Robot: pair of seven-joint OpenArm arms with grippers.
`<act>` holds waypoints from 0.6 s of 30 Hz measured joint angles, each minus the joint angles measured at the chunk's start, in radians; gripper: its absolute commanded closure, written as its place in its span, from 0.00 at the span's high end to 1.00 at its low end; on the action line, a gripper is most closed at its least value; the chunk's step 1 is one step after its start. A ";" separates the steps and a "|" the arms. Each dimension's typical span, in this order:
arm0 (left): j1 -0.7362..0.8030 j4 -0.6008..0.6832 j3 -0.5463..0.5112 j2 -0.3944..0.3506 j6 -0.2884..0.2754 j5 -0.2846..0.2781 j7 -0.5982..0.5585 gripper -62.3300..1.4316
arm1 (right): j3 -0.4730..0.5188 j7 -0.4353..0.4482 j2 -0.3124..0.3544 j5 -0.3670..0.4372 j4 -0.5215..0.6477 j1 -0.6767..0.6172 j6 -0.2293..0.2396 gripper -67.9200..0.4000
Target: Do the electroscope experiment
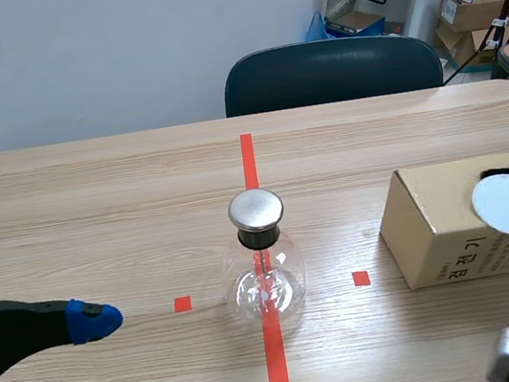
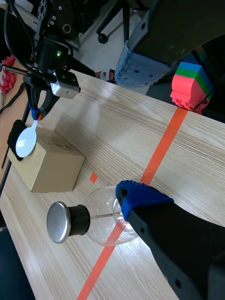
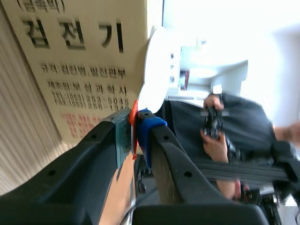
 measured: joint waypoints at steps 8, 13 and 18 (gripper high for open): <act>0.000 0.000 0.000 0.000 0.000 0.000 -0.004 0.71 | 0.016 0.033 0.011 0.004 0.000 -0.002 0.002 0.02; 0.000 0.000 0.000 0.000 0.000 0.000 -0.023 0.71 | 0.003 -0.052 0.001 0.011 0.000 -0.002 0.003 0.02; 0.000 0.000 0.000 0.000 -0.001 0.000 -0.075 0.71 | 0.016 -0.158 0.005 0.020 0.000 -0.003 0.003 0.02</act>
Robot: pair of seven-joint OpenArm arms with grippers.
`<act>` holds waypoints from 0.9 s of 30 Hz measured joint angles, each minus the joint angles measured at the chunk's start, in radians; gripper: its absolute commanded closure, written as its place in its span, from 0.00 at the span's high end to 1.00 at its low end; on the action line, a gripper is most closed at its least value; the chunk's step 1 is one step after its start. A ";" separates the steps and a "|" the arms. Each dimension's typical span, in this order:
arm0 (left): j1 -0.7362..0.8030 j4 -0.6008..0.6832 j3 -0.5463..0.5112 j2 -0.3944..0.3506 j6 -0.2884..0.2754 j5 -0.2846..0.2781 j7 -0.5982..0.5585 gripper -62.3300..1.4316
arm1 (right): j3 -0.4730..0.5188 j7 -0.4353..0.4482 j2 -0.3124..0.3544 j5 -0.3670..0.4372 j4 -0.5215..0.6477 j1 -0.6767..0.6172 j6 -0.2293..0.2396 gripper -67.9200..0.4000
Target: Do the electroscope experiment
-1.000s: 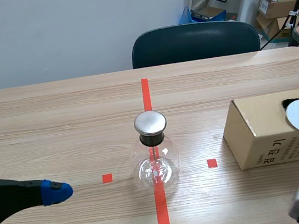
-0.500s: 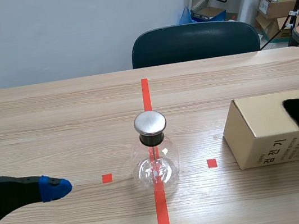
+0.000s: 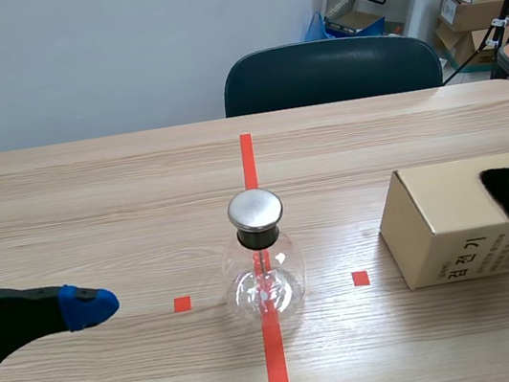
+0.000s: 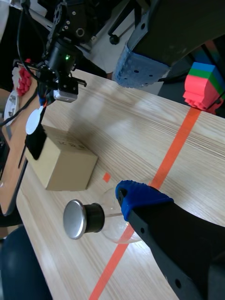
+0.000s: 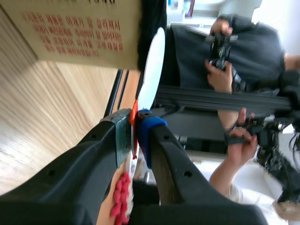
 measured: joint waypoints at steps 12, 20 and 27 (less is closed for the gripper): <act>0.000 0.000 0.000 0.000 0.000 0.000 -0.023 0.71 | -0.001 -0.063 0.001 -0.003 0.000 0.000 0.000 0.02; 0.000 0.000 0.000 0.000 0.000 0.000 -0.022 0.71 | -0.013 0.035 -0.005 0.000 0.000 0.001 -0.002 0.02; 0.000 0.000 0.000 0.000 0.000 0.000 -0.015 0.71 | 0.006 0.156 0.003 -0.015 0.000 0.001 -0.001 0.02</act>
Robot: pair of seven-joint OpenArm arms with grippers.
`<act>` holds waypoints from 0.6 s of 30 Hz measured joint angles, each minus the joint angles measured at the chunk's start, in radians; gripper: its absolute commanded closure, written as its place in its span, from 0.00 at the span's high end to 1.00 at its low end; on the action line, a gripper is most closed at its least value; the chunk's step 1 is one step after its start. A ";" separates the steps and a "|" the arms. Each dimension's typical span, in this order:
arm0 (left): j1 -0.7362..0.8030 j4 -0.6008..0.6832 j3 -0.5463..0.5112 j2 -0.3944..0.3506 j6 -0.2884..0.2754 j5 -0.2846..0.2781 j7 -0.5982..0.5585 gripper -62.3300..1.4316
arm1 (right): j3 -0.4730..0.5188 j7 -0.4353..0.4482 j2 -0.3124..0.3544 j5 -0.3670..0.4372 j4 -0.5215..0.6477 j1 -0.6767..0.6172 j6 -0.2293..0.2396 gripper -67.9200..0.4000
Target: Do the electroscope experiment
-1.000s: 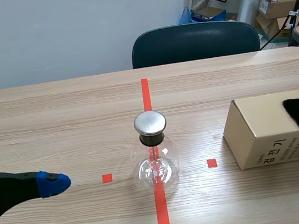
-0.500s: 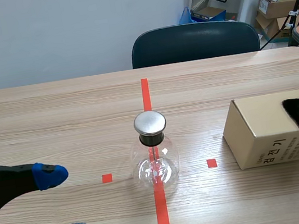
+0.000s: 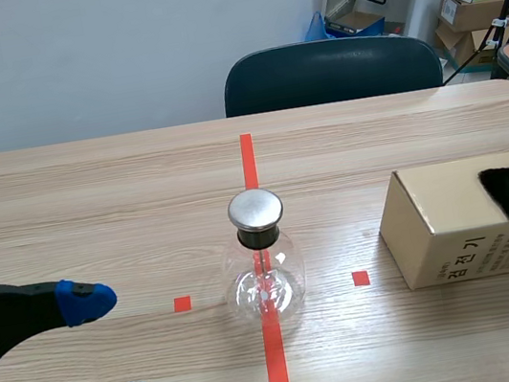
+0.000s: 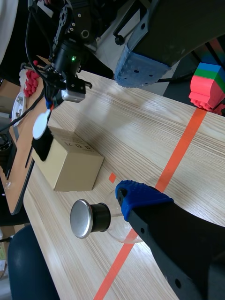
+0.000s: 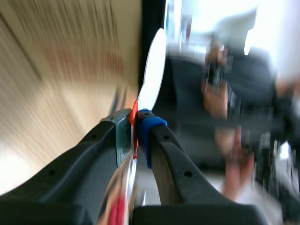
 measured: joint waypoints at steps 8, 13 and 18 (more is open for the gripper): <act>0.000 0.000 0.000 0.000 0.000 0.000 0.000 0.71 | -0.003 -0.240 -0.002 0.026 0.000 -0.001 0.000 0.02; 0.000 0.000 0.000 0.000 0.000 0.000 0.000 0.71 | -0.008 0.063 0.005 0.003 0.000 0.000 0.000 0.02; 0.000 0.000 0.000 0.000 0.000 0.000 0.000 0.71 | -0.012 -0.184 -0.006 0.047 0.000 0.000 0.001 0.02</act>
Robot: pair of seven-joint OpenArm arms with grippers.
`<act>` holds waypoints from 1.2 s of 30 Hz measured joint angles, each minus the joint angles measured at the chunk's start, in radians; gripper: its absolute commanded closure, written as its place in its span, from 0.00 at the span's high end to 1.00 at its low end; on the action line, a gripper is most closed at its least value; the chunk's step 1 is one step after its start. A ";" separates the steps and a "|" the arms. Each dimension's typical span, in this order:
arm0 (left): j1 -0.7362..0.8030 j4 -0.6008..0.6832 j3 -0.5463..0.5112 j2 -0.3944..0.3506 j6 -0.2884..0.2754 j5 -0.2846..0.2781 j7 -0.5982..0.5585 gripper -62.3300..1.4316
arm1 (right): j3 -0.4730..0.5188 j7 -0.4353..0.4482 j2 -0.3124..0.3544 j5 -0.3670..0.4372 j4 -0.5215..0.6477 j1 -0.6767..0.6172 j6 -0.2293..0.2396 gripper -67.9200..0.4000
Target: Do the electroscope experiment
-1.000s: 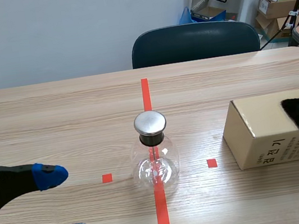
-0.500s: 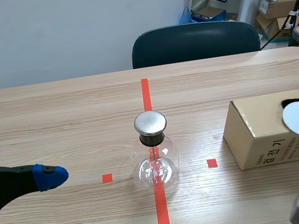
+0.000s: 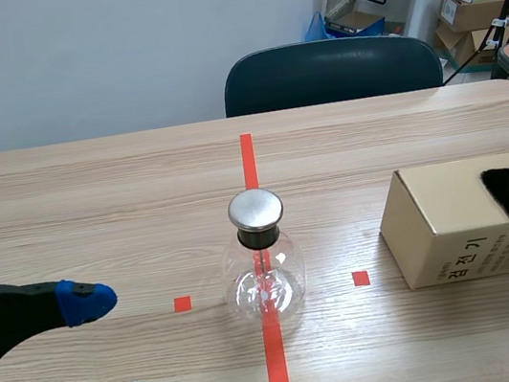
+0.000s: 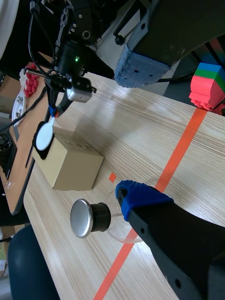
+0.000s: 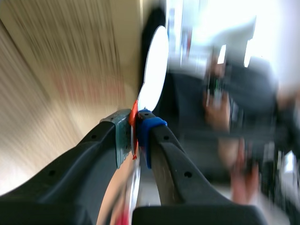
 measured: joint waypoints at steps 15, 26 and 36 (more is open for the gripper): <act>0.000 0.000 0.000 0.000 0.000 0.000 0.000 0.71 | 0.007 -0.014 0.002 0.009 0.000 -0.010 0.000 0.02; 0.000 0.000 0.000 0.000 0.000 0.000 0.000 0.71 | 0.002 -0.003 0.000 0.025 0.000 -0.009 0.000 0.02; 0.000 0.000 0.000 0.000 0.000 0.000 0.053 0.71 | -0.001 0.226 -0.001 -0.005 0.000 -0.009 0.000 0.02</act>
